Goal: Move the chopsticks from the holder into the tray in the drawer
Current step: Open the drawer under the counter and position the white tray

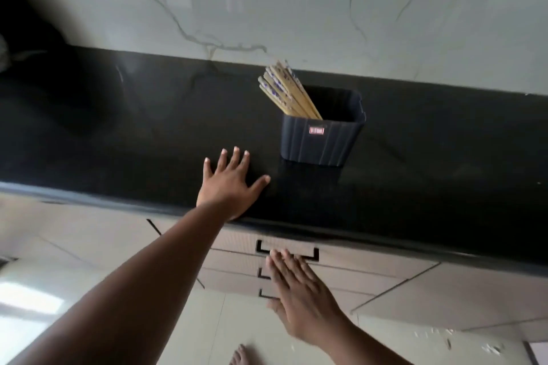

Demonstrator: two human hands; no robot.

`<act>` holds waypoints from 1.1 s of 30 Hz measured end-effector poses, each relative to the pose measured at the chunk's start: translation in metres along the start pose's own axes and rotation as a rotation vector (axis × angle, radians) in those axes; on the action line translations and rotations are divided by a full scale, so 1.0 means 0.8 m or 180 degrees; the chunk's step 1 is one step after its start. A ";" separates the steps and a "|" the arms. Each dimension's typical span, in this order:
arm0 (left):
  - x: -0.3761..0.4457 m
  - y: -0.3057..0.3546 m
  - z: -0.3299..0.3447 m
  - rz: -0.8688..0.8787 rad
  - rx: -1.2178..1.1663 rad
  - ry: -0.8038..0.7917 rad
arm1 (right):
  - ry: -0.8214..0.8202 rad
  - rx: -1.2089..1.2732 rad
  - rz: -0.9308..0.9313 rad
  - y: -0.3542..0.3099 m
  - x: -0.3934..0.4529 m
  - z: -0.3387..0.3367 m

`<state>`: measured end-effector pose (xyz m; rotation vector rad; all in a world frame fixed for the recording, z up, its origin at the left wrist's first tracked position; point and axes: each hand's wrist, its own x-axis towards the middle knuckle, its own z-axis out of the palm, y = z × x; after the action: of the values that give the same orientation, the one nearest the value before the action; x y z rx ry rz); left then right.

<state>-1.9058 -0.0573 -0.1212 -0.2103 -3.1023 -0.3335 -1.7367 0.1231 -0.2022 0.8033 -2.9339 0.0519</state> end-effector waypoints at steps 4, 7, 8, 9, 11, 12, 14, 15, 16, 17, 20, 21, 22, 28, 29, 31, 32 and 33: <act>0.001 0.001 0.001 0.0035 -0.0124 0.0201 | 0.0008 0.0056 0.0641 0.009 0.005 0.035; 0.000 0.000 0.002 0.0025 -0.0152 0.0238 | 0.0041 0.0156 0.0830 0.005 0.008 0.049; 0.000 0.000 0.001 0.0019 -0.0160 0.0232 | 0.0106 0.0197 0.0871 0.004 0.012 0.050; 0.001 0.000 0.000 0.0012 -0.0168 0.0230 | 0.0191 0.0250 0.0935 0.003 0.017 0.049; 0.001 -0.001 0.000 -0.0002 -0.0184 0.0218 | 0.0349 0.0400 0.1120 0.005 0.032 0.045; 0.001 -0.001 0.001 -0.0006 -0.0191 0.0202 | 0.0383 0.0477 0.1230 0.006 0.039 0.042; 0.003 -0.001 0.001 -0.0013 -0.0191 0.0189 | 0.0329 0.0673 0.1434 0.008 0.048 0.036; 0.003 -0.001 0.001 -0.0012 -0.0196 0.0190 | 0.0307 0.0771 0.1525 0.009 0.051 0.039; 0.003 -0.001 0.001 -0.0005 -0.0207 0.0196 | 0.0297 0.0816 0.1555 0.009 0.052 0.044; 0.004 -0.001 0.001 0.0002 -0.0225 0.0205 | 0.0352 0.0834 0.1579 0.010 0.053 0.049; 0.003 -0.003 0.000 0.0005 -0.0310 0.0244 | 0.0404 0.0882 0.1692 0.007 0.051 0.053; 0.003 -0.004 0.000 0.0007 -0.0365 0.0267 | 0.0385 0.0900 0.1702 0.004 0.048 0.052; 0.003 -0.004 0.000 0.0016 -0.0427 0.0293 | 0.0371 0.0922 0.1692 0.000 0.044 0.050; 0.000 -0.004 -0.001 0.0117 -0.0679 0.0404 | 0.0603 0.0905 0.1649 -0.025 0.012 0.041; -0.001 -0.004 -0.001 0.0128 -0.0697 0.0405 | 0.0660 0.0906 0.1633 -0.030 0.006 0.040; -0.001 -0.004 -0.002 0.0146 -0.0722 0.0392 | 0.0743 0.0936 0.1590 -0.044 -0.011 0.041; -0.001 -0.004 -0.002 0.0160 -0.0732 0.0380 | 0.0743 0.0929 0.1558 -0.054 -0.024 0.043; -0.001 -0.004 -0.003 0.0174 -0.0732 0.0372 | 0.0753 0.0895 0.1508 -0.064 -0.038 0.046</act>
<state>-1.9055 -0.0613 -0.1198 -0.2674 -2.9327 -0.6757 -1.6875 0.0923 -0.2415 0.0939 -2.8465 0.5613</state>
